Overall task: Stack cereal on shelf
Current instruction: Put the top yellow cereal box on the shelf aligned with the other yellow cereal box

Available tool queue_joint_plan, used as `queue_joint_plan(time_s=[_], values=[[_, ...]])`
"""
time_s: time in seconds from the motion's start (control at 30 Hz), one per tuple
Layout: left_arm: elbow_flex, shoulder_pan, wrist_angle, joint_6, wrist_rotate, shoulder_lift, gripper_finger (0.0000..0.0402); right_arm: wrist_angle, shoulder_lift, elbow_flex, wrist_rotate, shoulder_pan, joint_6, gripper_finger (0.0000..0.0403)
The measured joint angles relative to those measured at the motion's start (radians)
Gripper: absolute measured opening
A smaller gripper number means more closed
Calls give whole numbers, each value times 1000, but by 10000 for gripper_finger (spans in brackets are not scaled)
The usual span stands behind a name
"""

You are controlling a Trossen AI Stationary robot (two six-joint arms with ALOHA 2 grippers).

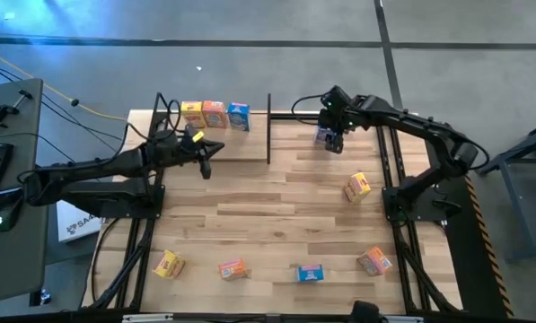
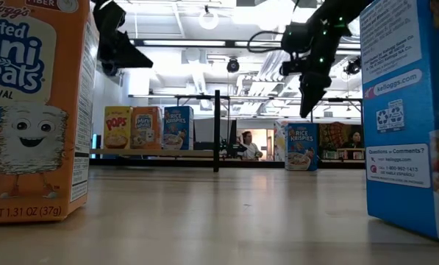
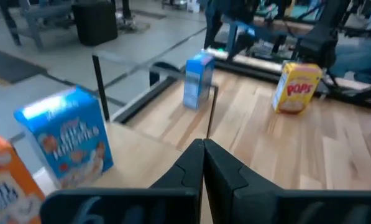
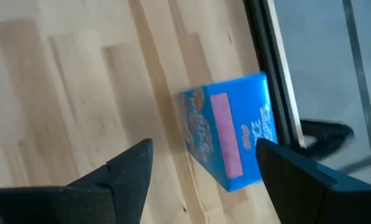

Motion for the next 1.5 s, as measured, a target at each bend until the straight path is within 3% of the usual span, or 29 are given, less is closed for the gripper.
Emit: queue_joint_plan(time_s=[0.17, 0.37, 0.57, 0.73, 0.87, 1.27, 1.5], values=[[-38, 0, 15, -20, -4, 0, 0, -89, 3, 82, 21, 56, 37, 262], [-85, 0, 77, -38, -5, 0, 0, -355, -11, 162, -75, 169, 375, 262], [-157, 0, 202, -37, -6, 0, 0, -509, -110, 68, -12, 366, 794, 262], [-190, 0, 253, -30, -5, 0, 0, -514, -239, -51, -11, 510, 1173, 272], [-202, 0, 255, -40, -3, 0, 0, -521, -305, -136, 4, 587, 1369, 291], [-202, 0, 254, -73, 2, 0, 0, -449, -360, -329, 86, 657, 1546, 301], [-202, 0, 254, -83, 2, 0, 0, -386, -360, -354, 88, 658, 1556, 244]])
